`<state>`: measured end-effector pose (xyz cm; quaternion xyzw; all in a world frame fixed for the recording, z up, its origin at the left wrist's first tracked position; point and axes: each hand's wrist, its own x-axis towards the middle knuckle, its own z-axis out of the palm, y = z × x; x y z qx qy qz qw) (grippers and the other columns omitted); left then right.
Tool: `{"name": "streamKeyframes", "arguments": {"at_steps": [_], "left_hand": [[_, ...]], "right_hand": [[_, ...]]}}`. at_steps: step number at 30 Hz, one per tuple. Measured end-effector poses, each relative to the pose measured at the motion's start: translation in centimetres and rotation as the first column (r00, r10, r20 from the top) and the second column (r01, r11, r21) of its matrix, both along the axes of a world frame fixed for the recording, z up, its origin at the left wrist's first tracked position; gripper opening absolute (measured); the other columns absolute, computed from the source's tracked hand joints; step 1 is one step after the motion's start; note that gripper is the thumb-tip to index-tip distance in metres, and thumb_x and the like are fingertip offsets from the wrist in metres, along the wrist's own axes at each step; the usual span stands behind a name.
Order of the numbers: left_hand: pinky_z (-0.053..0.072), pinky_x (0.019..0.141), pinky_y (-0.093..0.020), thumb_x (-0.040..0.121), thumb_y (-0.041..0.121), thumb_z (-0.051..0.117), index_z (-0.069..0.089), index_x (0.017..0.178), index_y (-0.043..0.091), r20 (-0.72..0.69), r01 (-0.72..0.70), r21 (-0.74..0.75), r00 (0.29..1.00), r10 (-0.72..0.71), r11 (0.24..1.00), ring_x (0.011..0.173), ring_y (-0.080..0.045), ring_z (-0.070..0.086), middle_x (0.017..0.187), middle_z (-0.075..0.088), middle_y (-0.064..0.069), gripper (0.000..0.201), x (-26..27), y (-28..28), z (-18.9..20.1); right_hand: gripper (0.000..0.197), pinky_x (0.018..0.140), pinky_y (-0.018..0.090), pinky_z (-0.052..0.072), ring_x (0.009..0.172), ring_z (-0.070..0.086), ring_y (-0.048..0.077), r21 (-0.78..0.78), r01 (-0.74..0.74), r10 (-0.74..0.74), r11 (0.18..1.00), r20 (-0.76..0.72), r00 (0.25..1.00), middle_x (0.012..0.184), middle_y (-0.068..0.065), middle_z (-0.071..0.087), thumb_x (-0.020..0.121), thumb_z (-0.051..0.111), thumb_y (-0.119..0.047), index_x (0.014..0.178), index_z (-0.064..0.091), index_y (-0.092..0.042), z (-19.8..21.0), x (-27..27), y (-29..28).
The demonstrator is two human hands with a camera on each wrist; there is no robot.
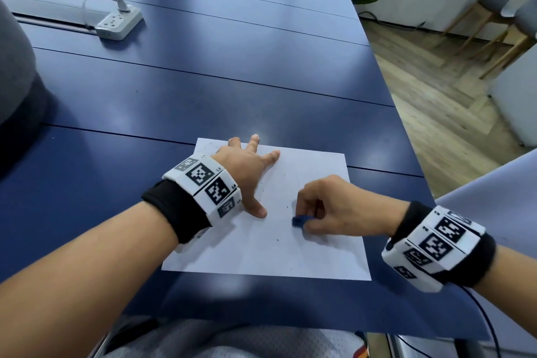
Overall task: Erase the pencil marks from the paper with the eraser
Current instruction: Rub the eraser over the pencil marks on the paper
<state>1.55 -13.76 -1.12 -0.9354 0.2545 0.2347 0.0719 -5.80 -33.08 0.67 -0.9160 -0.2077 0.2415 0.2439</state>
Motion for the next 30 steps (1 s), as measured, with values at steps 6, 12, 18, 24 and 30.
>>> {"name": "streamKeyframes", "arguments": {"at_steps": [6,12,18,24,30], "left_hand": [[0.042,0.096,-0.049,0.061,0.067,0.079,-0.005,0.150,0.051,-0.009,0.015,-0.009,1.000,-0.015,1.000,0.137,-0.046,0.021,0.161,-0.005,-0.016,0.123,0.0,-0.1,0.0],[0.042,0.097,-0.048,0.062,0.067,0.078,-0.003,0.149,0.053,-0.008,0.017,-0.019,1.000,-0.017,1.000,0.138,-0.047,0.020,0.161,-0.006,-0.016,0.120,0.1,-0.1,-0.1],[0.044,0.099,-0.053,0.062,0.067,0.078,-0.006,0.149,0.052,-0.020,0.017,-0.003,1.000,-0.017,1.000,0.139,-0.048,0.018,0.161,-0.008,-0.016,0.122,0.1,-0.1,-0.1],[0.043,0.100,-0.054,0.062,0.067,0.078,-0.007,0.149,0.052,-0.015,0.013,0.010,1.000,-0.013,1.000,0.140,-0.048,0.015,0.161,-0.009,-0.015,0.122,-0.1,-0.2,-0.1],[0.044,0.098,-0.053,0.061,0.067,0.078,-0.008,0.148,0.054,-0.009,0.006,-0.001,1.000,-0.006,1.000,0.139,-0.047,0.016,0.161,-0.009,-0.015,0.123,0.0,-0.2,-0.2]], "right_hand": [[0.012,0.064,0.024,0.045,0.069,0.053,0.014,-0.040,-0.019,0.024,0.999,0.139,0.990,0.080,-0.002,0.059,0.085,0.064,-0.023,0.082,0.064,-0.012,-0.6,-2.7,1.1],[0.015,0.059,0.024,0.047,0.067,0.057,0.015,-0.006,0.151,-0.148,0.989,0.169,0.974,0.074,-0.001,0.062,0.083,0.064,-0.024,0.074,0.061,-0.012,-1.1,-3.6,1.1],[0.012,0.064,0.029,0.049,0.068,0.056,0.014,-0.043,0.084,-0.075,0.996,0.170,0.983,0.078,-0.001,0.061,0.082,0.064,-0.021,0.078,0.067,-0.010,-0.6,-2.4,0.6],[0.005,0.065,0.025,0.049,0.066,0.055,0.010,-0.108,-0.110,0.117,0.988,0.063,0.991,0.077,-0.004,0.063,0.077,0.066,-0.018,0.080,0.070,-0.015,0.1,-0.1,0.8],[0.008,0.068,0.035,0.050,0.068,0.054,0.013,-0.119,0.054,-0.015,0.991,0.311,0.950,0.080,-0.001,0.062,0.080,0.068,-0.018,0.084,0.071,-0.012,-0.5,8.6,0.2]]}}
